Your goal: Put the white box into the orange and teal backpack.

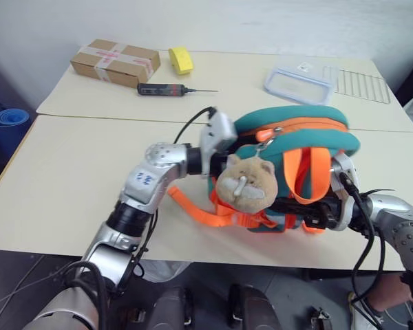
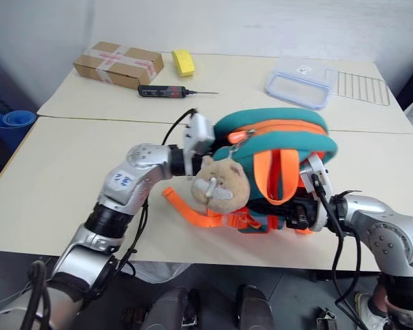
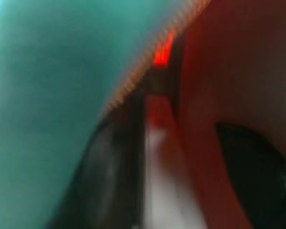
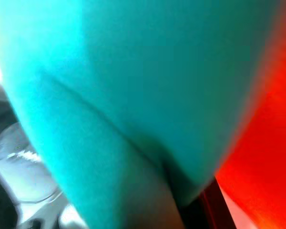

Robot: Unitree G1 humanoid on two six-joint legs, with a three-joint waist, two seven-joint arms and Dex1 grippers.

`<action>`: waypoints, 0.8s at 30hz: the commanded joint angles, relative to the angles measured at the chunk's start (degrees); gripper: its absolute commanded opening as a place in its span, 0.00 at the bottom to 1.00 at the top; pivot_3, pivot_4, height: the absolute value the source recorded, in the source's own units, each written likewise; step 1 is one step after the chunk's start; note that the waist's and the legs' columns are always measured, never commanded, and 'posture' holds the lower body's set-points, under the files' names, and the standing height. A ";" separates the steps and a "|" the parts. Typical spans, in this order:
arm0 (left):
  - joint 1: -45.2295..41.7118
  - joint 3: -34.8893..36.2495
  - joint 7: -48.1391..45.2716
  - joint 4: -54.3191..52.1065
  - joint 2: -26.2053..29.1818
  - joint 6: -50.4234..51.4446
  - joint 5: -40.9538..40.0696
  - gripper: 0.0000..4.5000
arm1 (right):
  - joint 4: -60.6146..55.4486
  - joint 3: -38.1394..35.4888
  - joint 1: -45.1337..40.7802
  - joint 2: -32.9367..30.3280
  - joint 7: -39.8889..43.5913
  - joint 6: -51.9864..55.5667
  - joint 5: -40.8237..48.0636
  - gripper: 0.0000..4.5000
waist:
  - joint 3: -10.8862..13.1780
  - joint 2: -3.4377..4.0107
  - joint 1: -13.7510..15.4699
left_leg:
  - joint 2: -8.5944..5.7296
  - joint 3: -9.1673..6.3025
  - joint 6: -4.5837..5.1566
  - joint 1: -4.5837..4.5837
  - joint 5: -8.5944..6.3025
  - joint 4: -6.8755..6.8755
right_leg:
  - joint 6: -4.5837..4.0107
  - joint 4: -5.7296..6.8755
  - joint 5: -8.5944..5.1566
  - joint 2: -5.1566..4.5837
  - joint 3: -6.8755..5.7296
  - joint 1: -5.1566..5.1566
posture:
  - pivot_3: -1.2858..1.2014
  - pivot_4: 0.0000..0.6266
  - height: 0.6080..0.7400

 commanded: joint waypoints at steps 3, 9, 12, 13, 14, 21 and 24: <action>2.12 10.65 -15.25 -3.40 11.27 4.28 -11.73 0.89 | 1.12 -0.62 -0.75 1.96 -3.03 -2.38 -1.87 0.00 | 0.01 0.01 -0.29 | 0.02 -0.01 -0.06 0.01 0.02 -0.02 | -0.04 0.04 -0.02 0.02 -0.01 -0.02 | 0.52 0.24 1.00; 5.62 12.64 -18.66 -11.30 19.08 8.62 -15.50 0.89 | 1.07 0.85 -0.99 3.34 -3.68 -3.05 -2.76 0.00 | 0.01 0.03 0.33 | -0.14 -0.11 0.03 -0.01 0.00 -0.10 | -0.04 0.02 -0.02 0.01 0.00 0.01 | 0.52 0.24 1.00; 7.32 12.77 -14.23 -17.79 16.11 9.10 -16.74 0.89 | 1.37 1.12 -1.27 3.71 -3.68 -2.97 -3.05 0.00 | 0.01 0.03 0.87 | -0.18 -0.22 0.13 -0.10 -0.07 0.00 | 0.00 -0.04 0.00 -0.14 0.13 0.06 | 0.52 0.24 1.00; 7.68 12.60 -13.21 -18.99 15.37 9.02 -16.66 0.89 | 1.40 1.13 -1.32 3.79 -3.66 -2.89 -3.09 0.00 | 0.01 0.03 0.88 | -0.17 -0.23 0.12 -0.14 -0.08 0.06 | 0.01 -0.05 0.01 -0.14 0.13 0.06 | 0.52 0.24 1.00; 8.32 11.98 -11.72 -20.45 13.97 8.76 -16.43 0.89 | 1.43 1.23 -1.37 3.87 -3.54 -2.75 -3.11 0.00 | 0.01 0.03 0.87 | -0.17 -0.23 0.12 -0.15 -0.08 0.07 | 0.02 -0.05 0.01 -0.12 0.12 0.06 | 0.52 0.24 1.00; 11.62 4.39 -4.06 -21.95 5.87 -0.02 -5.89 0.89 | 0.57 1.23 -1.97 3.80 -3.33 -1.63 -1.92 0.00 | 0.01 0.03 0.81 | -0.10 -0.10 0.08 -0.08 -0.05 0.09 | 0.02 -0.02 0.01 0.04 0.19 0.04 | 0.52 0.24 1.00; 11.32 2.38 -2.20 -20.66 3.45 -3.30 -2.83 0.85 | 0.05 1.01 -1.77 3.59 -3.26 -1.29 -1.41 0.00 | 0.01 0.03 0.96 | -0.10 -0.09 0.08 -0.08 -0.05 0.08 | 0.02 -0.03 0.01 0.05 0.19 0.04 | 0.52 0.24 1.00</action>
